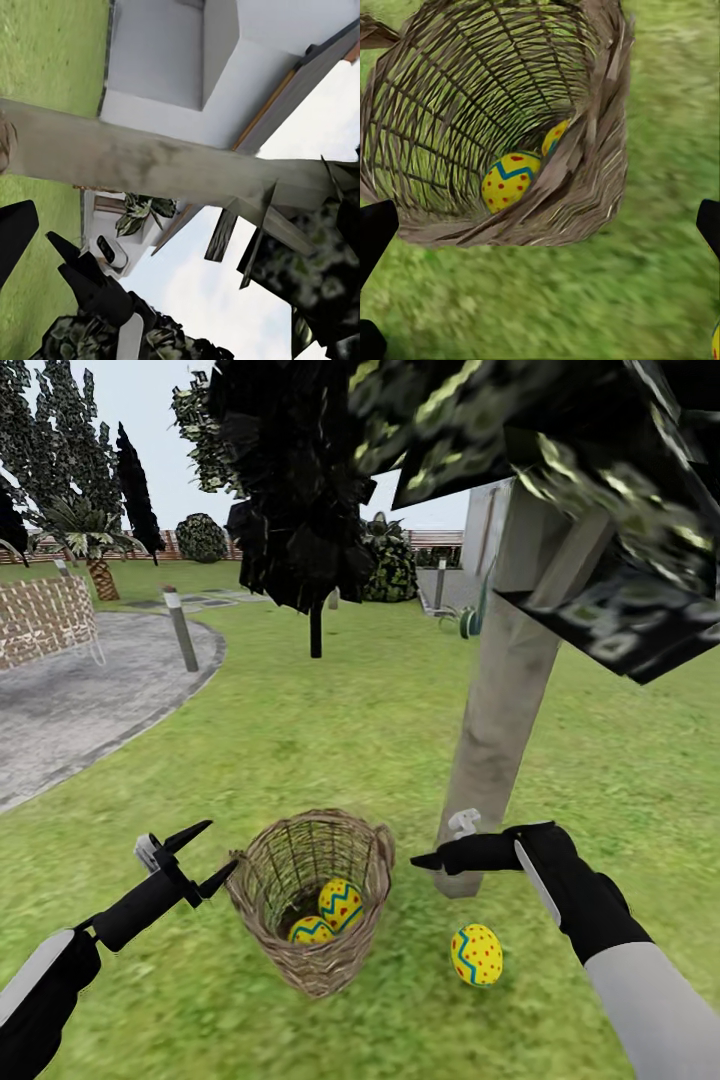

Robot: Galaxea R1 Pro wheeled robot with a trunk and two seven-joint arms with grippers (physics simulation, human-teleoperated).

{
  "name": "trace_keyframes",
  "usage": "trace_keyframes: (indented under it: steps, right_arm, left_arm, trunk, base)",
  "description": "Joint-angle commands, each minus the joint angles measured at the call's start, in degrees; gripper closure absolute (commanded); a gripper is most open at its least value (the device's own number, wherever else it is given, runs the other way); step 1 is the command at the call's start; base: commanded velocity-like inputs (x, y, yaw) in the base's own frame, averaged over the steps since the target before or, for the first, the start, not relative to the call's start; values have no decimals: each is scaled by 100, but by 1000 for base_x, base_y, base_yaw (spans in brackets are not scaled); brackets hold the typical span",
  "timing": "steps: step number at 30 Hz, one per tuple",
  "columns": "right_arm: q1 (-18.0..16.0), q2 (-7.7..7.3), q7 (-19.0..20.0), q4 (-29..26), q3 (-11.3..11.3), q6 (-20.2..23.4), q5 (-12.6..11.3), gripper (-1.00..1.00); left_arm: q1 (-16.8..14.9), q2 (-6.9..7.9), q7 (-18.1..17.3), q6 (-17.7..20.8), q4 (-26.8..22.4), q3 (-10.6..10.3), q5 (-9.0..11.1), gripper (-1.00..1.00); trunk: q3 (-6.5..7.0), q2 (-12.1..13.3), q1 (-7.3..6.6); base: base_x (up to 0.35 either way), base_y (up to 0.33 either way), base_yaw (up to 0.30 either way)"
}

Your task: Take the three Easter eggs out of the wicker basket on the lawn in the garden, then place them on the lawn next to a single tree (choose any tree) so that all three eggs are next to the same tree and none are left in the basket.

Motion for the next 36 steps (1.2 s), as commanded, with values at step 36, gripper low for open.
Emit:
trace_keyframes:
  steps: [36]
  right_arm:
    - [2,86,20,-13,18,40,1,-100]
  left_arm:
    - [-3,-4,-42,18,68,1,-17,-100]
  trunk:
    - [-5,-2,1]
  base:
    - [88,227,0]
